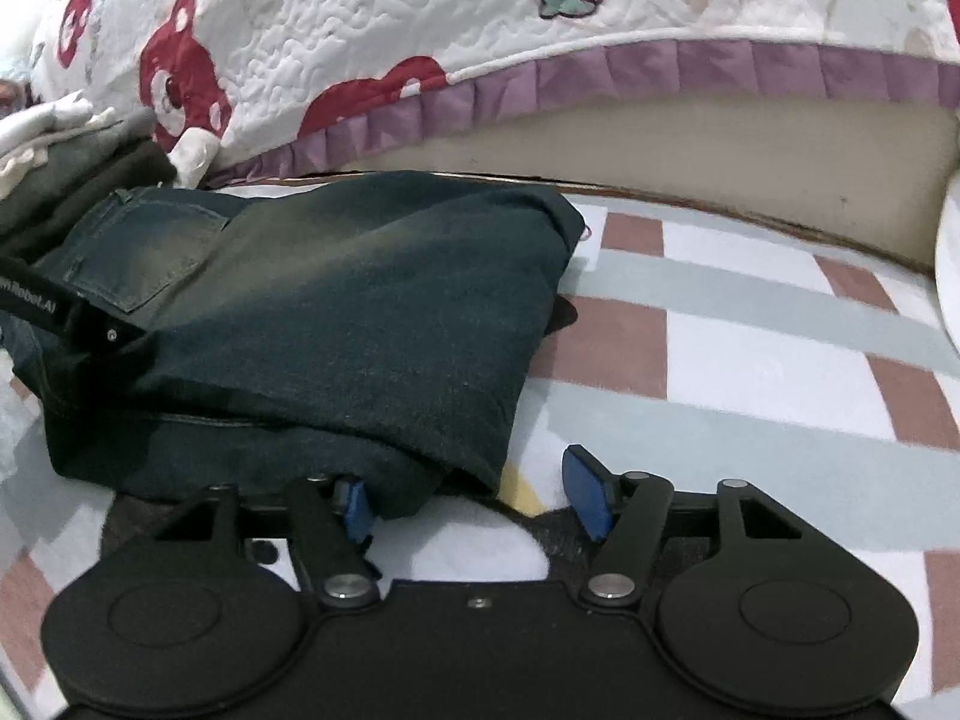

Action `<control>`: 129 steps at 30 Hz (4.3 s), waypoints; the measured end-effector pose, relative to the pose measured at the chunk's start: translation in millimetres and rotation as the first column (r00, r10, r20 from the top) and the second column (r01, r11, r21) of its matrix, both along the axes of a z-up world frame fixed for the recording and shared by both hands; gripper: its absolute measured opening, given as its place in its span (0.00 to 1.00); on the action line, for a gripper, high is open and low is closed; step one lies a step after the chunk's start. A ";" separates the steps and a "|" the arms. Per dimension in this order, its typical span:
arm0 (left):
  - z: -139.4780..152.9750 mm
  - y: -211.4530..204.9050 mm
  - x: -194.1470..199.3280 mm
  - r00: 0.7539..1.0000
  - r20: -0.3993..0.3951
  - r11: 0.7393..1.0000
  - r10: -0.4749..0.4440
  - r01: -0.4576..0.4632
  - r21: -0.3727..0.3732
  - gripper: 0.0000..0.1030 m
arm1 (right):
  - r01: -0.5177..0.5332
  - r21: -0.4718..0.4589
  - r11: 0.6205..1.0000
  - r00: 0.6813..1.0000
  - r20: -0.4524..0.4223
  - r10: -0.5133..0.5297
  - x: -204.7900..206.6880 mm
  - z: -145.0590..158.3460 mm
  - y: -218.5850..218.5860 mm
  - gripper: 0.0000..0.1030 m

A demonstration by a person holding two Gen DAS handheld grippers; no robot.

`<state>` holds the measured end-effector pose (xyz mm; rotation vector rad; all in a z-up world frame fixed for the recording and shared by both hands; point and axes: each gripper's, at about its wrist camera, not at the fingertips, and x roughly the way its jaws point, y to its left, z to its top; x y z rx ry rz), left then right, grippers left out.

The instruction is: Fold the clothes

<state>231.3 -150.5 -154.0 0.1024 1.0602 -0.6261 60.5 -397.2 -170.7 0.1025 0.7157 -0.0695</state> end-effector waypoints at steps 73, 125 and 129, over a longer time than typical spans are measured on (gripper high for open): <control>-24.3 98.9 10.4 0.716 -0.690 0.572 0.110 -0.613 -0.545 0.40 | -0.322 0.250 0.913 0.946 0.106 0.305 77.2 124.8 106.9 0.15; 0.4 100.6 -36.0 0.885 -0.431 0.815 0.178 -0.378 -0.439 0.22 | 0.004 0.351 0.936 0.997 -0.069 0.021 -41.6 68.6 33.2 0.61; -7.1 100.1 -28.4 0.869 -0.464 0.804 0.173 -0.397 -0.443 0.22 | -0.167 0.274 0.947 0.982 -0.045 0.186 -41.2 69.8 49.2 0.42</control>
